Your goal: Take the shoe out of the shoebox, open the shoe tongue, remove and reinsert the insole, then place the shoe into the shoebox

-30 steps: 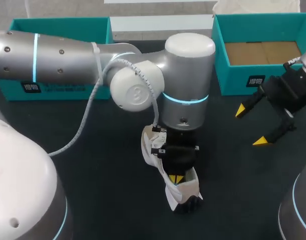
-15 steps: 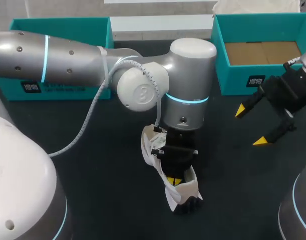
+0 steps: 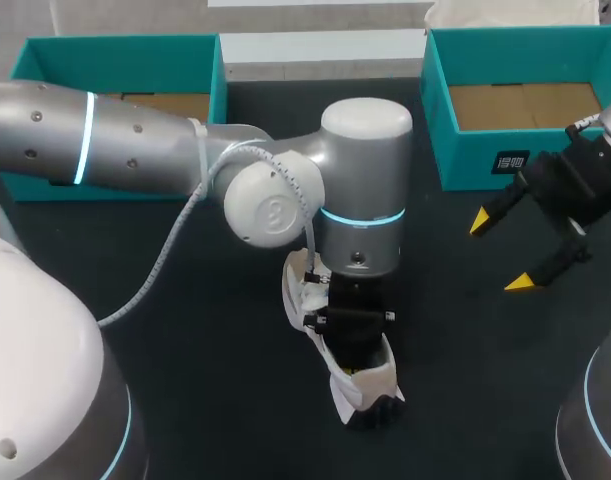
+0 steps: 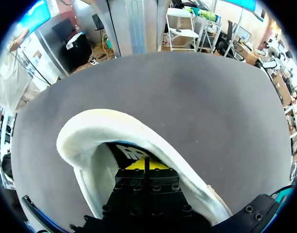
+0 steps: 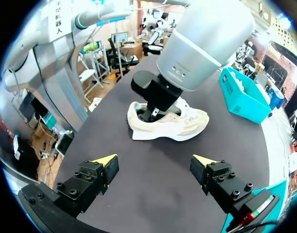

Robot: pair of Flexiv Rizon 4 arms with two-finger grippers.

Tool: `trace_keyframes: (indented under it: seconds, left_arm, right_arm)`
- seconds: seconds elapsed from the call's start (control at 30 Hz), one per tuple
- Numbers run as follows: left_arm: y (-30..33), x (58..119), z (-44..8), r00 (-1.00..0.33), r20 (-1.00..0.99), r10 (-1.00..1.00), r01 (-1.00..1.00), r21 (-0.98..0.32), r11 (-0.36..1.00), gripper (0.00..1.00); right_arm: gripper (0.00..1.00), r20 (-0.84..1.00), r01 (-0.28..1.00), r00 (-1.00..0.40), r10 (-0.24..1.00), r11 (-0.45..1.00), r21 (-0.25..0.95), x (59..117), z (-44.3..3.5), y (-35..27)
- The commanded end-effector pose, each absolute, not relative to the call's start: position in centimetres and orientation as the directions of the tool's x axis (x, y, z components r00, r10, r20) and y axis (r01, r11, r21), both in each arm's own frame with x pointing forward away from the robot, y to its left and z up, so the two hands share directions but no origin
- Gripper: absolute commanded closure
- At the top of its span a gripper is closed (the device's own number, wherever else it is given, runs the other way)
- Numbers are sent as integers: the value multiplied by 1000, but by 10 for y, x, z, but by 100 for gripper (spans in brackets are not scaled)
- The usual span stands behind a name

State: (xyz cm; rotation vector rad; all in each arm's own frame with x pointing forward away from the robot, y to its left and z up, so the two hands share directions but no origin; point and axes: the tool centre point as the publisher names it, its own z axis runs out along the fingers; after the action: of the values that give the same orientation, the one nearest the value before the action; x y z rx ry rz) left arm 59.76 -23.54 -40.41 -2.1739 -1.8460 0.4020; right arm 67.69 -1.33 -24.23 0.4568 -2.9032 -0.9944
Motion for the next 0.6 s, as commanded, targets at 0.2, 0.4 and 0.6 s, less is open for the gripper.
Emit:
trace_keyframes:
  seconds: [0.2, 0.4, 0.6]
  left_arm:
    - [-240, 597, -378, 182, 61, 981, 934, -323, -153, 100]
    - [-235, 601, -359, 185, 106, 977, 940, -308, -144, 100]
    - [-228, 601, -364, 193, 194, 962, 931, -346, -118, 100]
  right_arm:
    - [0, -57, -262, -956, -287, 754, 602, 676, -242, -13]
    - [0, -57, -262, -956, -287, 754, 602, 676, -242, -13]
    - [0, -57, -262, -956, -287, 754, 602, 676, -242, -13]
